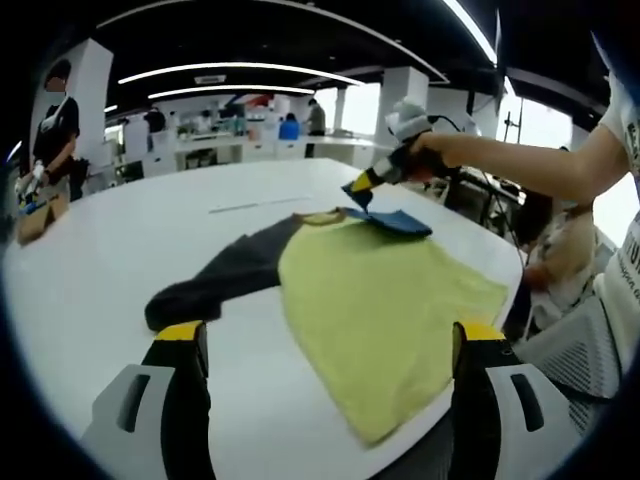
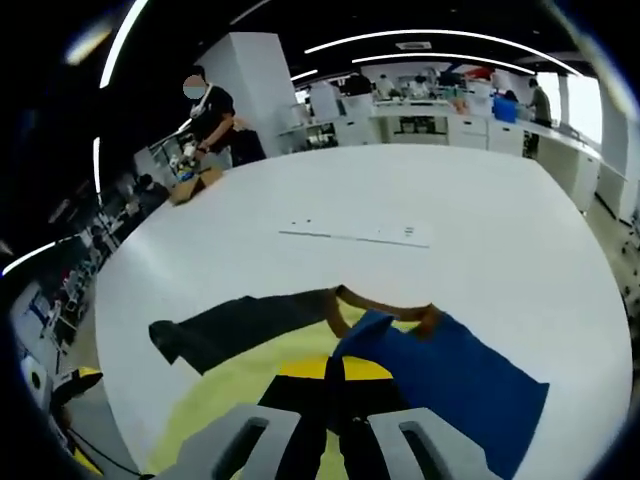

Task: Fold the garment on the visible template until the final outline fits inside the template.

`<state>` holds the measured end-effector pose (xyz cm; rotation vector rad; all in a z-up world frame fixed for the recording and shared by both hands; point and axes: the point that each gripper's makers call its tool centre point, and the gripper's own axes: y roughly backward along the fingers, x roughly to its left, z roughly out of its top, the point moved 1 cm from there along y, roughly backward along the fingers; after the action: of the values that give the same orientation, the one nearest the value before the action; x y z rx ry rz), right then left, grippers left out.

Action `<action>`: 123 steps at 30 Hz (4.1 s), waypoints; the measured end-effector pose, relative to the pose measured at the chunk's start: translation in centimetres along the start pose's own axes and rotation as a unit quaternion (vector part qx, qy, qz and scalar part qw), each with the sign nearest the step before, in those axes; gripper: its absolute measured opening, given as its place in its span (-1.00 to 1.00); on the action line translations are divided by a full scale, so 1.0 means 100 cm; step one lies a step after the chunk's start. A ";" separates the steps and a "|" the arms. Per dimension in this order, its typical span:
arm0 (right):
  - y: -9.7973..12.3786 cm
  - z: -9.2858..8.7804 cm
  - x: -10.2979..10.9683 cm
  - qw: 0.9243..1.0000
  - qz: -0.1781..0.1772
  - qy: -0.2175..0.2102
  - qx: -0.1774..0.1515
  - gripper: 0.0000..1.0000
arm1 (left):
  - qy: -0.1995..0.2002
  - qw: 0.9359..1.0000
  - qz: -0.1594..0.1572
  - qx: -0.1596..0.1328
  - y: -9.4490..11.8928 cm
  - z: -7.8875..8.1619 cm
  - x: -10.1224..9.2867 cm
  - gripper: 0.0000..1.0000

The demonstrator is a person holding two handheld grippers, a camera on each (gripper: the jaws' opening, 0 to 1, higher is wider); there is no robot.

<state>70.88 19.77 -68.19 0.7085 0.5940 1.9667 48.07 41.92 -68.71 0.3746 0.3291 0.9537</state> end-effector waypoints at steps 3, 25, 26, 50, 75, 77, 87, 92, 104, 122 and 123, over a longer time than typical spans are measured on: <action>-0.003 0.002 0.007 1.000 0.004 0.007 -0.001 -1.00 | 0.000 1.000 0.002 -0.001 0.000 0.000 0.001 0.97; -0.017 0.011 0.059 0.997 0.058 0.053 -0.008 -1.00 | 0.006 1.000 0.013 -0.002 0.004 -0.003 0.005 0.96; -0.017 0.011 0.063 0.997 0.061 0.056 -0.009 -1.00 | 0.007 1.000 0.013 -0.002 0.004 -0.003 0.005 0.96; -0.028 -0.037 0.130 0.979 0.156 0.131 0.022 -1.00 | 0.016 1.000 0.019 -0.001 0.003 -0.007 0.009 0.94; -0.029 -0.077 0.164 0.956 0.228 0.179 0.040 -1.00 | 0.014 1.000 0.020 -0.003 0.003 -0.007 0.009 0.90; -0.030 -0.080 0.163 0.957 0.227 0.177 0.041 -1.00 | 0.013 1.000 0.020 -0.003 0.003 -0.006 0.008 0.91; -0.031 -0.077 0.161 0.962 0.225 0.155 0.027 -0.74 | 0.010 1.000 0.019 -0.002 0.004 -0.004 0.008 0.95; -0.027 -0.074 0.154 0.962 0.214 0.165 0.024 -0.43 | 0.005 1.000 0.020 0.000 0.003 -0.002 0.010 0.98; -0.015 -0.068 0.120 0.969 0.185 0.164 0.013 0.02 | -0.009 1.000 0.002 -0.003 -0.010 0.016 0.015 0.98; 0.029 -0.077 0.041 0.982 0.119 0.149 0.002 0.21 | -0.051 0.997 -0.056 -0.010 -0.057 0.064 0.002 0.97; 0.033 -0.078 0.034 0.982 0.114 0.148 0.003 0.20 | -0.052 0.997 -0.059 -0.011 -0.060 0.066 0.001 0.97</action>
<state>62.16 20.41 -70.81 0.5054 0.7220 2.3073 55.36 37.80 -65.52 0.3795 0.2439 0.8194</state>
